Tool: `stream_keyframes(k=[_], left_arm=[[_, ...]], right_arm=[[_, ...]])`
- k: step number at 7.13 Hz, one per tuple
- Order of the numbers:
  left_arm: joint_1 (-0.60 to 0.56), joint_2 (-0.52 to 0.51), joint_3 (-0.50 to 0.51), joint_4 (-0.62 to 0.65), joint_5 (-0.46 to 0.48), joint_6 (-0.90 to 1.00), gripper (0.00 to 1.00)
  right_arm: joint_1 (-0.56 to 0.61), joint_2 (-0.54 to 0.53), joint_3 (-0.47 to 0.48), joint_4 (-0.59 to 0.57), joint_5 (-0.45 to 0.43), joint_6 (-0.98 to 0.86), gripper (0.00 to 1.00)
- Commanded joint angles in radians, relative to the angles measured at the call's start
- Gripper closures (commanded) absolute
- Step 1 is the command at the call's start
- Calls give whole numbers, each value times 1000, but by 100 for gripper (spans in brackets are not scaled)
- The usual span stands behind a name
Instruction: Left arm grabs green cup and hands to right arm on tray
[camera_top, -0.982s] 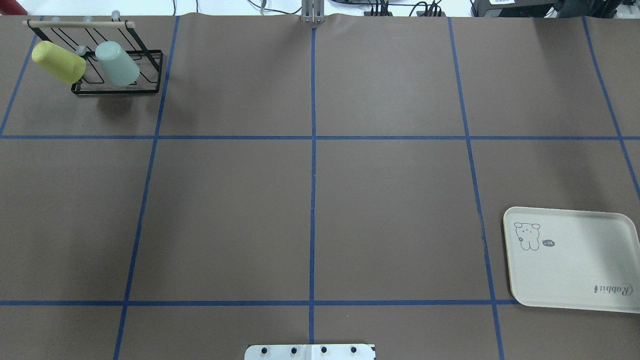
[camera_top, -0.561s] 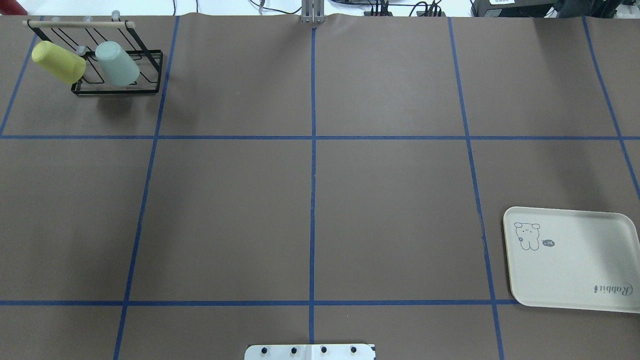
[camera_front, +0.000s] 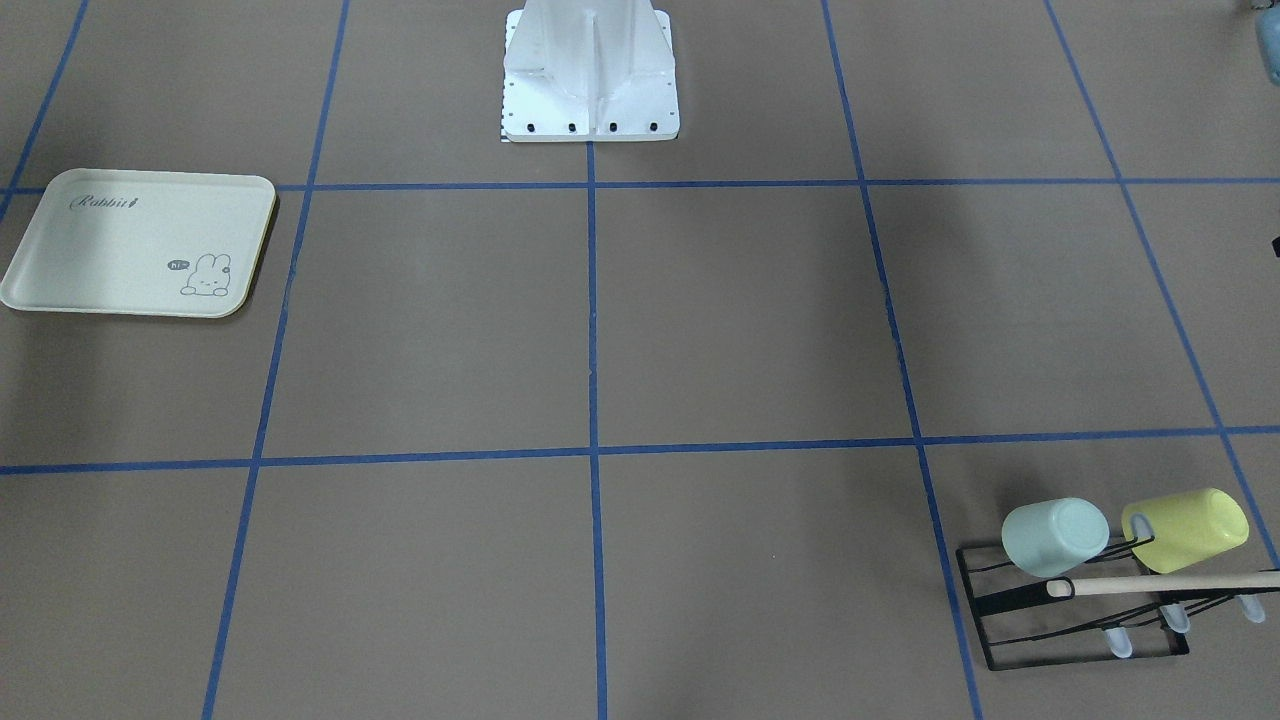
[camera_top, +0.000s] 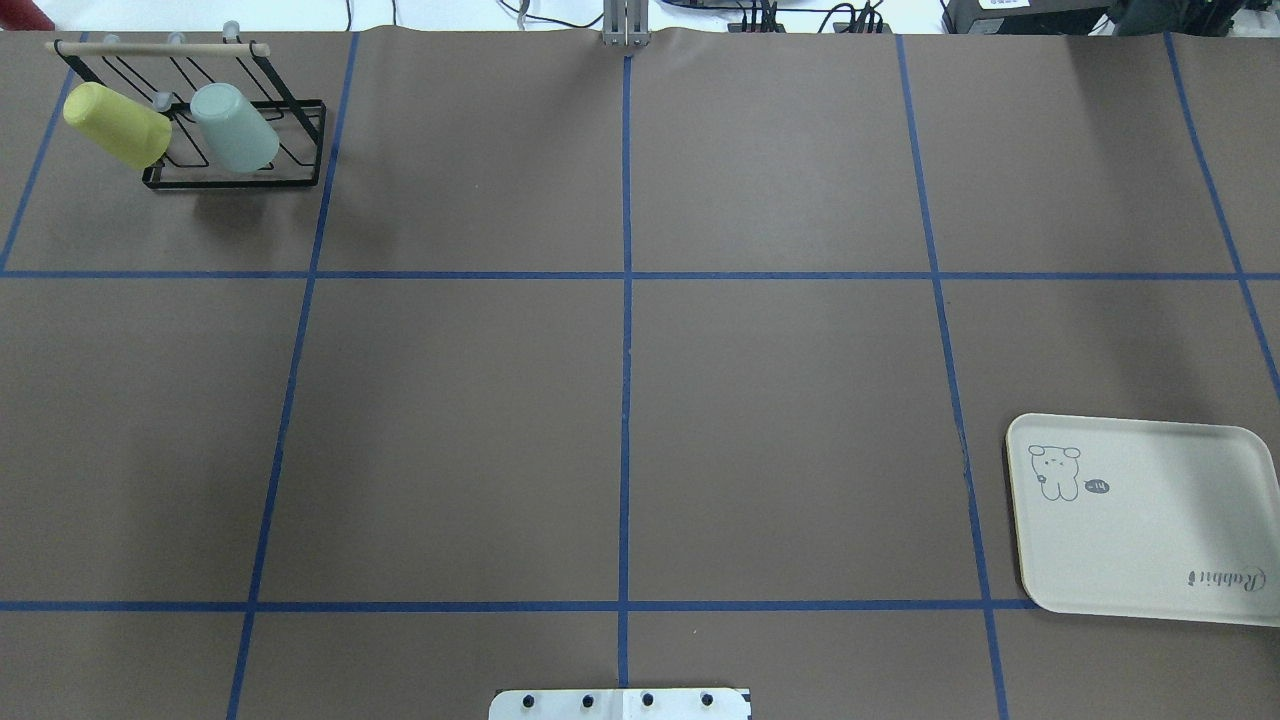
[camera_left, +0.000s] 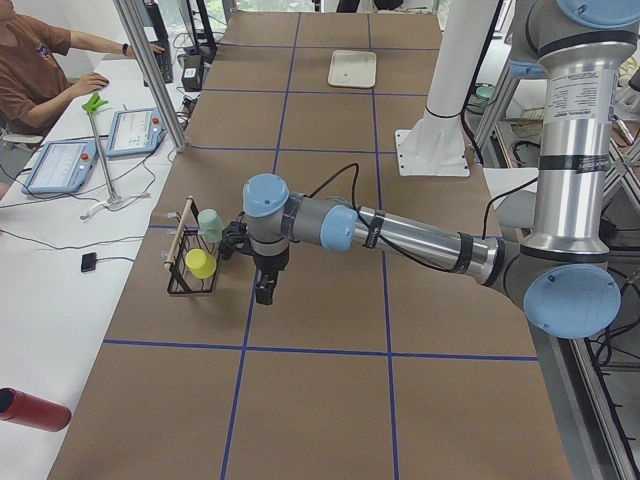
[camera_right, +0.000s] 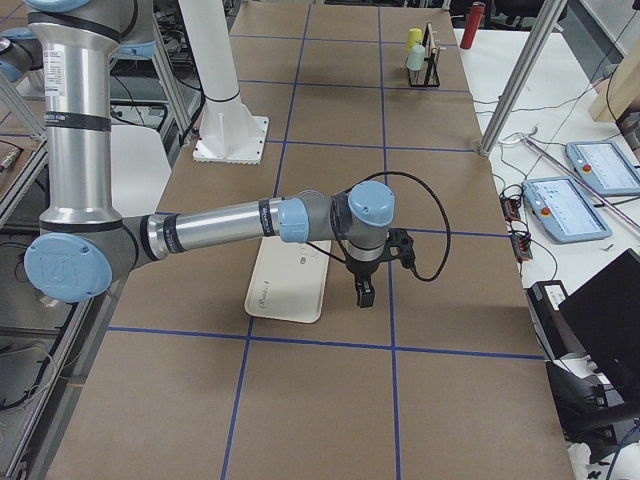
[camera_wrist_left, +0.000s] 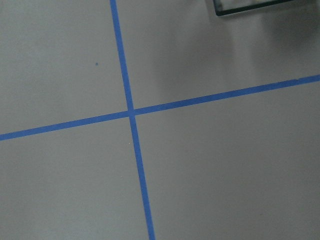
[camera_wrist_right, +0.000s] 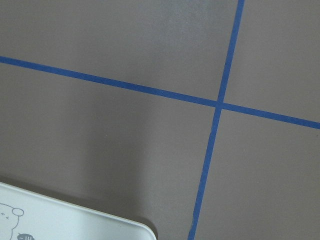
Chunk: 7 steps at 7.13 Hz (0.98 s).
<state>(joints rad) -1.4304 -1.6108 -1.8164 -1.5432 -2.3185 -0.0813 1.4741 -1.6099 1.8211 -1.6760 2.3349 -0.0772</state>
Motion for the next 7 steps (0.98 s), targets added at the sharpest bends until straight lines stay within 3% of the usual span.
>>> stream_keyframes(k=[1,2,4,5,7], left_arm=[[129,-160,29,18,55,-118,0],[190,-295,105,23,62,-249,0],[255,-442,242,14,111,-261,1],[293,-546,364,20,152,-270,1],[303,-618,512,2,153,-258,1]], right_arm=[[-18,5,0,-1,-2,2,1],[-23,10,0,-1,0,2,1],[-29,13,-3,-1,3,4,1],[-29,13,-3,-1,4,4,1],[-31,13,-3,-1,4,4,1]])
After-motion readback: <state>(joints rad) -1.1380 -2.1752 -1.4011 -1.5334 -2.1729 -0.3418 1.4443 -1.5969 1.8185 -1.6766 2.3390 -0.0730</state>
